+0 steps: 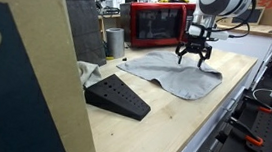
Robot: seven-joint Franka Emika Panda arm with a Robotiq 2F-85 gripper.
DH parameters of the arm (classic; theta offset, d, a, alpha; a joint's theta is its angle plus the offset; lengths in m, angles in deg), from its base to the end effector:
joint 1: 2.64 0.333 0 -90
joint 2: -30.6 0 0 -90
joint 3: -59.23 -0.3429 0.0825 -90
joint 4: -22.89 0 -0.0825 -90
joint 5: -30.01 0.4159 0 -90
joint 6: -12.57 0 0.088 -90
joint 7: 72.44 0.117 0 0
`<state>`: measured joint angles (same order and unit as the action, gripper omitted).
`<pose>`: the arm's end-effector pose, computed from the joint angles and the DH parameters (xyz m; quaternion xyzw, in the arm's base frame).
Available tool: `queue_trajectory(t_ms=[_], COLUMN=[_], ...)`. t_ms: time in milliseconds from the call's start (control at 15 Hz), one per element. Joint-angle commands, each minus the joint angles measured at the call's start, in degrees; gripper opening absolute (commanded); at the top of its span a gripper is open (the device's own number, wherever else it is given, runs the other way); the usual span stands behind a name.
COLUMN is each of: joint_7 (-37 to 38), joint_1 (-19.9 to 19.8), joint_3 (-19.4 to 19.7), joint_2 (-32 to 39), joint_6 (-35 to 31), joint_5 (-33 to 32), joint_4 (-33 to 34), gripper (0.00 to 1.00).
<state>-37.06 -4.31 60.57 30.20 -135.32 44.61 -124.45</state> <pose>0.4649 -0.0276 0.2572 -0.9015 0.4272 0.0112 0.0681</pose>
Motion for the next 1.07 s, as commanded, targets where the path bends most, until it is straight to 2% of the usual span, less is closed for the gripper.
queue_trajectory(t_ms=[0,400,1000], joint_7=[2.56,3.29,1.83], joint_1=[-0.99,-3.01,-5.57], joint_3=[0.82,1.95,4.07], joint_2=[-3.33,-4.16,-2.87], joint_6=[4.96,10.97,15.45], joint_5=[-3.31,-7.22,-10.49], joint_4=[-1.32,-1.35,-0.84], gripper=[1.0,1.0,0.98])
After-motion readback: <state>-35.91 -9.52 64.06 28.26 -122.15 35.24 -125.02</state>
